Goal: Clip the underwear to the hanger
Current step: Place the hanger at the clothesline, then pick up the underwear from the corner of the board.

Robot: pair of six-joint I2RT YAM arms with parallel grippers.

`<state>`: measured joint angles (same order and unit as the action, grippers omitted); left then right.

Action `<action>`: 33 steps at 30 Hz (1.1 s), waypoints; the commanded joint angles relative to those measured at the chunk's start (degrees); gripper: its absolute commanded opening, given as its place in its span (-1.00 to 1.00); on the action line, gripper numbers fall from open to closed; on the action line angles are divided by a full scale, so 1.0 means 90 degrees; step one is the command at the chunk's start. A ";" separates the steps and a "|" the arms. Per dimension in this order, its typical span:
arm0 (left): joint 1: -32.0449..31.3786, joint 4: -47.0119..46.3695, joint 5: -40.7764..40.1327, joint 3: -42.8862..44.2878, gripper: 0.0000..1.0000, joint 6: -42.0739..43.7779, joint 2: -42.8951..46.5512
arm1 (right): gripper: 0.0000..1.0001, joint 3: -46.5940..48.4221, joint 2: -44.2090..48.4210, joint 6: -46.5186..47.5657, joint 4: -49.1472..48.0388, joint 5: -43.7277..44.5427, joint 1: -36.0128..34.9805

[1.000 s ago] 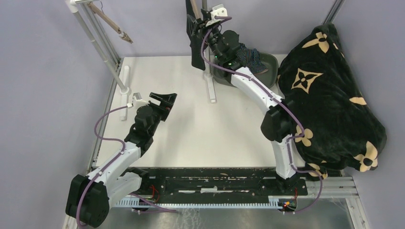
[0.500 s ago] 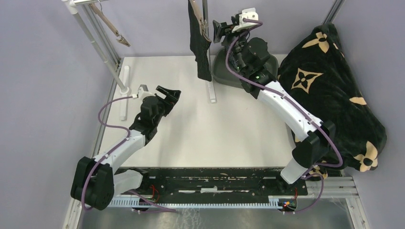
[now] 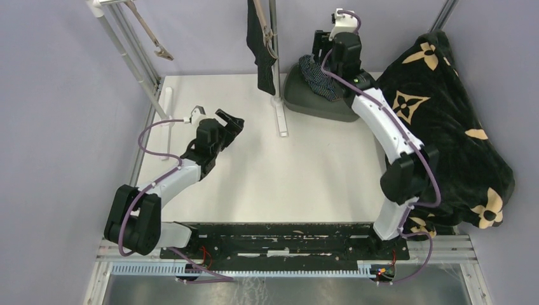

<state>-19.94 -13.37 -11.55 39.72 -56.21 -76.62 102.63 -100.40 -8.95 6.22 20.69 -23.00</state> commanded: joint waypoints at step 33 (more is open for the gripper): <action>0.0002 -0.0097 -0.0711 0.0137 0.85 0.0833 0.0576 | 0.66 0.3645 -0.5059 -0.0651 0.1410 -0.1004 0.1212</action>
<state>-19.94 -12.34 -16.08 40.86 -51.70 -73.36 132.22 -145.12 -13.87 20.64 11.51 -12.73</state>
